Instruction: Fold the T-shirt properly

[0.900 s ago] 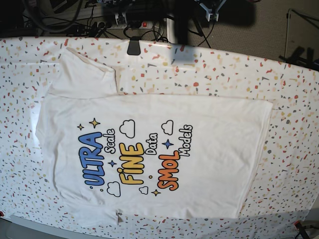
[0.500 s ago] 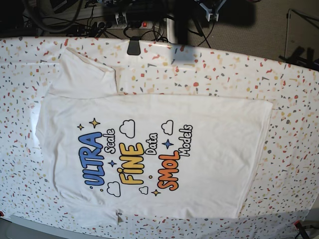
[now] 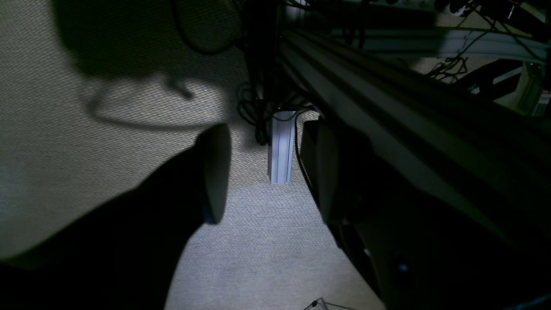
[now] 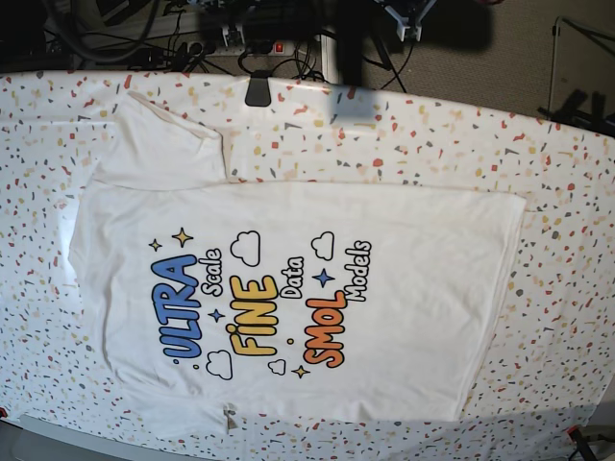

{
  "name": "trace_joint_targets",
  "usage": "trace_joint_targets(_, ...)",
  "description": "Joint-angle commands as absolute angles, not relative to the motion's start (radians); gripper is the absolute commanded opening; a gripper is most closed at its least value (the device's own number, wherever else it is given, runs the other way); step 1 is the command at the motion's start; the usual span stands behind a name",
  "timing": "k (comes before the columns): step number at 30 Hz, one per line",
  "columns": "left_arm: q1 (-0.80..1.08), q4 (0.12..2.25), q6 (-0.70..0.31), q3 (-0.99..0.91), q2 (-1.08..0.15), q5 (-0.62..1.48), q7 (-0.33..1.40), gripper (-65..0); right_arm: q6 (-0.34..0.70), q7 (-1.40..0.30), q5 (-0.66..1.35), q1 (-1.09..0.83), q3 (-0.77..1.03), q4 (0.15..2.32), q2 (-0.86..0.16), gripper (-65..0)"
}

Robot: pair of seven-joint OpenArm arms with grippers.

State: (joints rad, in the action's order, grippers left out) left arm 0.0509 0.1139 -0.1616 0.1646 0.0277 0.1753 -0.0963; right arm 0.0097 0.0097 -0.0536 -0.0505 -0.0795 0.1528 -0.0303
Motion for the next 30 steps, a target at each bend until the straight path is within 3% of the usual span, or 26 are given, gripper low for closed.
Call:
trace_joint_targets(1, 0.056, 0.118, -0.176, 0.165, 0.033, 0.149, -0.103, -34.1, 0.0, 0.01, -0.053, -0.054, -0.079, 0.157, -0.033, -41.2)
trace_joint_targets(10, 0.076, 0.12, -0.175, 0.165, 0.032, 0.029, -0.157, -34.1, 0.004, 0.03, -0.053, -0.109, -0.079, 0.178, -0.076, -41.3)
trace_joint_targets(14, 0.099, 0.15, -0.174, 0.165, 0.03, -0.003, -0.16, -34.1, 0.058, 0.031, -0.052, -0.173, -0.079, 0.259, -0.115, -41.3)
trace_joint_targets(19, 0.166, 0.273, -0.173, 0.165, 0.0, -0.004, -0.162, -34.1, 0.141, 0.029, -0.045, -0.294, -0.079, 0.438, -0.167, -41.8)
trace_joint_targets(22, 0.219, 0.364, -0.173, 0.165, -0.035, 0.001, -0.156, -34.1, 0.146, 0.029, -0.041, -0.389, -0.079, 0.569, -0.197, -47.3)
trace_joint_targets(30, 0.439, 0.68, -0.173, 0.165, -0.139, 0.0, -0.141, -34.1, 0.169, 0.025, 0.143, -0.665, -0.079, 0.975, -0.299, -47.5)
